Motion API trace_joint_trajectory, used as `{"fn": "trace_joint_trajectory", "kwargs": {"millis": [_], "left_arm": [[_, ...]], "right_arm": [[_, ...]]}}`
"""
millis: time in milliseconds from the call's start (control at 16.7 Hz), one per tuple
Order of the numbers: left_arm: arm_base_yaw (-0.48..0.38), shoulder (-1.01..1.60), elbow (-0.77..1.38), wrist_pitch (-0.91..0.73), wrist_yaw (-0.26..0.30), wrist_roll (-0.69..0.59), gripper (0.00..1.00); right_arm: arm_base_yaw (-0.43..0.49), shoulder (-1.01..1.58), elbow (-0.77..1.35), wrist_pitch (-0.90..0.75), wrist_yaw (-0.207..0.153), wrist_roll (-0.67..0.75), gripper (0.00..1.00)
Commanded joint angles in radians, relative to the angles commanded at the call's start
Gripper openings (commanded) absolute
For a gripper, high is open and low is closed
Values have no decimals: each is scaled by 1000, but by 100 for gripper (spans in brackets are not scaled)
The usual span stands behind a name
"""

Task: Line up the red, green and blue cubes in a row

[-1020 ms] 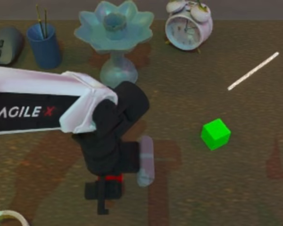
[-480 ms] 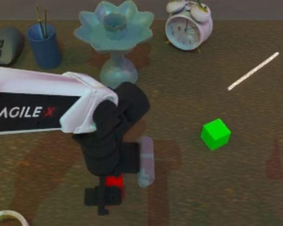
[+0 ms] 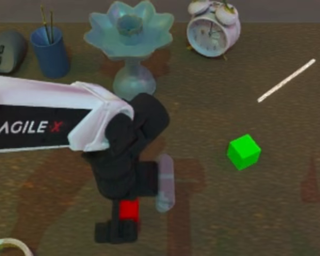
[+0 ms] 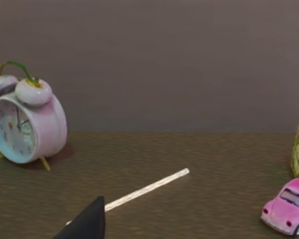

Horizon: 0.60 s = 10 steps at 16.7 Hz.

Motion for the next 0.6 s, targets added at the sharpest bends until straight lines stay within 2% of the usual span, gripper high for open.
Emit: {"fn": "trace_joint_trajectory", "kwargs": {"millis": [240,600], "left_arm": [[3,-6,14,-18,0,0,100],[17,-89,144,-244,0,0,100]], "right_arm": [[0,0,0,0,0,0,100],[0,0,0,0,0,0,100]]}}
